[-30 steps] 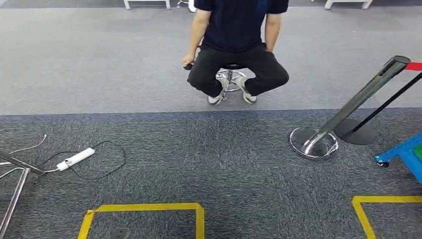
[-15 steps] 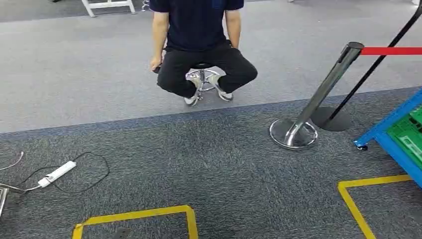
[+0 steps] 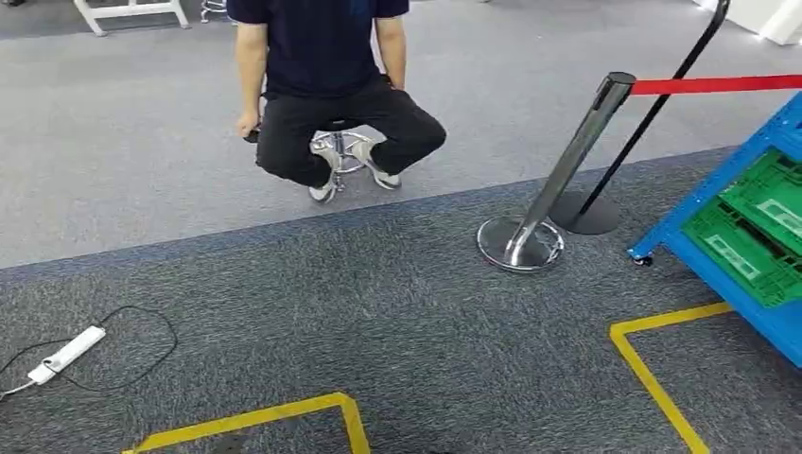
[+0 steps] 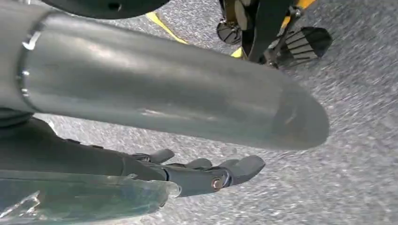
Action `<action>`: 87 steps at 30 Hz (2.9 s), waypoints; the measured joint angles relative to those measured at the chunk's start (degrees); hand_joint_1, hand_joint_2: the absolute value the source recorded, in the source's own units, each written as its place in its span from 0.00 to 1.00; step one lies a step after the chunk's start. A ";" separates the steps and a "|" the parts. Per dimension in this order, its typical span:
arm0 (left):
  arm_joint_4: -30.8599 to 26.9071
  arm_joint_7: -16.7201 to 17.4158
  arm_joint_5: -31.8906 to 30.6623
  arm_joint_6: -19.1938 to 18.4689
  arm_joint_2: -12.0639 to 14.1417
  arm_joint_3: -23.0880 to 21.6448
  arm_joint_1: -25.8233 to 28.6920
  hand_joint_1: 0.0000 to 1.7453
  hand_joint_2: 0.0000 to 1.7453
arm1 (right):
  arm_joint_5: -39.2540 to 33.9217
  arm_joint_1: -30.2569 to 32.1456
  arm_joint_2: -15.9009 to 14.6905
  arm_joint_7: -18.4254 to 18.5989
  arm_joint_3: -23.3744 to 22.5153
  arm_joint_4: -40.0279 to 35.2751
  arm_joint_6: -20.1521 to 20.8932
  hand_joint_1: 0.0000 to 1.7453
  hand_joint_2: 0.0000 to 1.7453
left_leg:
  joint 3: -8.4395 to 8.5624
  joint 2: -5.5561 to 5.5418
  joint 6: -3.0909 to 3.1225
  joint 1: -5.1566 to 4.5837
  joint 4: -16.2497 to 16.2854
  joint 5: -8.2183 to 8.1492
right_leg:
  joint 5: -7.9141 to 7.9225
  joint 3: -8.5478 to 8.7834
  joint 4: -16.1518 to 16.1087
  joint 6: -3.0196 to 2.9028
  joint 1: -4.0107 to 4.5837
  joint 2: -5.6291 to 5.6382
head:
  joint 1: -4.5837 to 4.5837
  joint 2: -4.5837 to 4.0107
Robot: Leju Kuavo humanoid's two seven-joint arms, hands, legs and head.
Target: Take the parts from the cabinet and place them on the table.
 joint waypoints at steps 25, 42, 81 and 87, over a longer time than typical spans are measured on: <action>0.00 -0.15 -0.46 -0.35 -0.04 -0.42 -0.31 0.00 0.00 | -0.17 -0.19 0.04 0.02 0.00 0.07 0.42 0.00 0.00 | -0.75 -3.32 -0.07 0.38 0.16 0.62 | 1.23 2.58 -7.18 -0.32 0.18 1.53 | 0.20 0.00; 0.00 -0.31 -0.35 -0.74 -0.24 -0.46 -0.49 0.00 0.00 | -0.11 -0.61 0.04 0.11 0.00 0.07 0.52 0.00 0.00 | -5.72 -1.52 -2.84 0.05 13.19 -7.36 | 4.00 6.46 -12.23 -3.01 0.12 0.61 | -0.66 0.00; 0.00 -0.33 -0.59 -1.05 -0.17 -0.61 -0.68 0.00 0.00 | 0.44 -0.73 0.15 0.11 0.00 0.15 0.79 0.00 0.00 | -0.50 -5.55 -2.30 0.38 0.03 0.65 | 4.68 5.95 -12.37 -1.55 0.19 5.33 | -0.61 0.00; 0.00 -0.31 -0.68 -1.05 -0.24 -0.98 -0.81 0.00 0.00 | 0.42 -0.13 0.20 0.15 0.00 0.15 1.07 0.00 0.00 | -0.39 -3.26 -0.30 0.40 -0.66 1.28 | 2.31 3.68 -9.22 -0.17 0.10 2.07 | -0.22 0.00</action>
